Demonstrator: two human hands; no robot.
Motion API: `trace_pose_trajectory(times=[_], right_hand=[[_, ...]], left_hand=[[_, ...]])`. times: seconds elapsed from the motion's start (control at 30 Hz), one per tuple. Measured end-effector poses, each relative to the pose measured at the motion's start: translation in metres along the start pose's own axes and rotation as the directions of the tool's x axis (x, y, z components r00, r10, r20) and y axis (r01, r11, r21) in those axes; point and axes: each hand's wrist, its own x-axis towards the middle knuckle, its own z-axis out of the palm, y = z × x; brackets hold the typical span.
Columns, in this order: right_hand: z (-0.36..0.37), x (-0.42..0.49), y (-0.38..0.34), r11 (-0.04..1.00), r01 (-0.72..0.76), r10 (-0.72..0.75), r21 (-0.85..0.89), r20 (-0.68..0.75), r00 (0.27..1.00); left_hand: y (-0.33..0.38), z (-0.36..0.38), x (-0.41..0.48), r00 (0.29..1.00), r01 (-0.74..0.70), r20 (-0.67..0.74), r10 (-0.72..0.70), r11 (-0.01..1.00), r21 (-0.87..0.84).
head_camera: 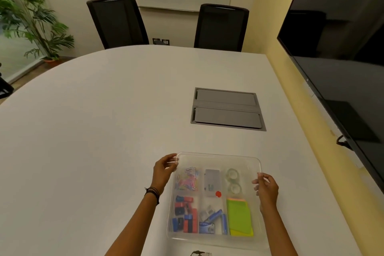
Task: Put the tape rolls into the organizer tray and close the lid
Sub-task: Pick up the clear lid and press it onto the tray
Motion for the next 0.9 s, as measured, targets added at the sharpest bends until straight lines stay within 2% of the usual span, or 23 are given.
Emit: trace_pose_trajectory(times=[0.17,0.37,0.6,0.9], right_hand=[[0.015,0.008,0.012,0.995,-0.063,0.056,-0.071,-0.099,0.994],[0.028,0.013,0.017,0.980,-0.055,0.031,-0.193,-0.128,0.991],[0.028,0.022,0.015,0.966,-0.009,-0.017,-0.258,-0.100,0.995],[0.030,0.038,0.019,0.960,-0.056,0.044,-0.275,-0.050,0.998]], left_hand=[[-0.012,0.006,0.010,0.999,0.008,-0.050,0.000,0.987,0.161],[-0.021,0.010,0.015,0.997,0.049,-0.069,-0.032,0.965,0.256],[-0.029,0.011,0.021,0.995,0.076,-0.075,-0.058,0.961,0.265],[-0.036,0.012,0.033,0.987,0.146,-0.094,-0.130,0.971,0.191]])
